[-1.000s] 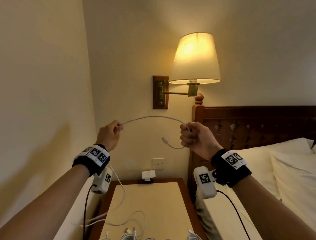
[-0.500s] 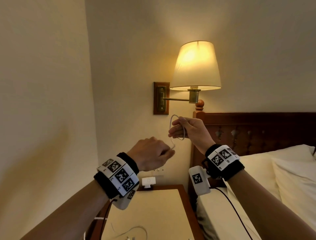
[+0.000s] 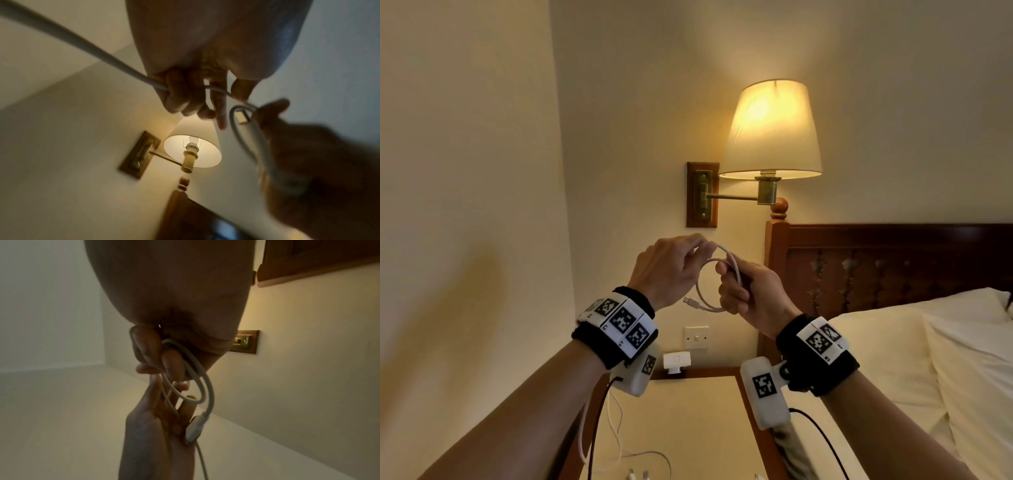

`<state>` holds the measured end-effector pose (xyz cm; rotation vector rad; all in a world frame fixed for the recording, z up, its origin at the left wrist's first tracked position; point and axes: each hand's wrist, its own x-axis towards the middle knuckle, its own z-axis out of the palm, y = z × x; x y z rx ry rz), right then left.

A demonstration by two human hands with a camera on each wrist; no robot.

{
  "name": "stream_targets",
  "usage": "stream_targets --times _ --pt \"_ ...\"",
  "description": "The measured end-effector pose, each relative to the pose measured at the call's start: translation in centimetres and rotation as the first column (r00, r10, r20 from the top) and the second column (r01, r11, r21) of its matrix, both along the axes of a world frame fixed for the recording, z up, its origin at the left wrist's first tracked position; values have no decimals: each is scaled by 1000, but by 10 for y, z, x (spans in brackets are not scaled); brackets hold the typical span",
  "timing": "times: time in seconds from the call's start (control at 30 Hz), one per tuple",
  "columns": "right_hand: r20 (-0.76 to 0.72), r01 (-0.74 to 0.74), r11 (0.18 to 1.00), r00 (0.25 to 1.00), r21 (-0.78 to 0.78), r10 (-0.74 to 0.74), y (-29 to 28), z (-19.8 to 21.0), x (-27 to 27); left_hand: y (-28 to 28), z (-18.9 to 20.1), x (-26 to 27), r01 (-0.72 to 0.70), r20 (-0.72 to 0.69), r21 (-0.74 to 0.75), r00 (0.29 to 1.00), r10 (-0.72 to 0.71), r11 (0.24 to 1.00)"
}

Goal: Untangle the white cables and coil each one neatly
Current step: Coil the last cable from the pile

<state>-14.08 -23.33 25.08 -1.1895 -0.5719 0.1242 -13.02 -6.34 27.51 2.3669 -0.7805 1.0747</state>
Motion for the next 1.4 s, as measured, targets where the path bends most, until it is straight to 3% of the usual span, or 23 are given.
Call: stream_targets --times 0.07,0.13,0.23,0.37,0.43,0.57,0.67,0.77,0.83,0.87,0.93,1.0,1.07,1.13,1.23,1.4 --pt "-33 -46 998 998 42 47 0 -2 1 2 -2 1 144 -189 -153 967 -172 978" --pt "-61 -95 991 993 98 101 -1 -2 0 4 1 -5 254 -343 -308 870 -356 917" --pt "-98 -143 966 981 213 167 0 -1 -4 4 3 -7 304 -364 -403 812 -456 863" --pt "-114 -161 895 967 416 227 12 -2 -11 -2 0 -2 294 -318 -522 804 -503 801" --pt "-103 -178 881 964 437 246 12 -3 -10 -3 -3 2 295 -310 -551 797 -519 781" --pt "-95 -144 935 978 325 184 -3 0 -7 14 -11 16 275 -202 -444 896 -395 853" --pt "-114 -100 933 983 345 147 -24 9 -5 35 -22 32 218 -251 -380 911 -326 899" --pt "-132 -143 915 970 378 206 -46 21 -3 57 -51 43 158 -408 -506 822 -397 848" --pt "-139 -139 937 971 320 192 -52 23 -2 62 -67 46 129 -473 -597 741 -477 792" --pt "-138 -110 953 978 284 154 -52 22 -1 61 -71 45 103 -487 -600 740 -464 794" --pt "-116 -34 975 991 218 61 -47 19 2 51 -72 43 40 -479 -477 826 -298 878" --pt "-63 43 986 997 159 -34 -41 19 4 36 -63 33 7 -440 -255 890 -123 967" --pt "28 151 987 988 59 -153 -36 20 4 18 -50 15 2 -403 -44 915 -20 999" --pt "191 301 950 941 -87 -280 -29 20 2 -1 -36 -6 0 -288 169 956 49 986" --pt "374 431 871 867 -235 -328 -19 20 -2 -17 -25 -24 -11 -80 385 996 45 923" --pt "498 526 761 809 -379 -312 -21 18 -1 -13 -25 -20 51 249 413 954 -166 909"
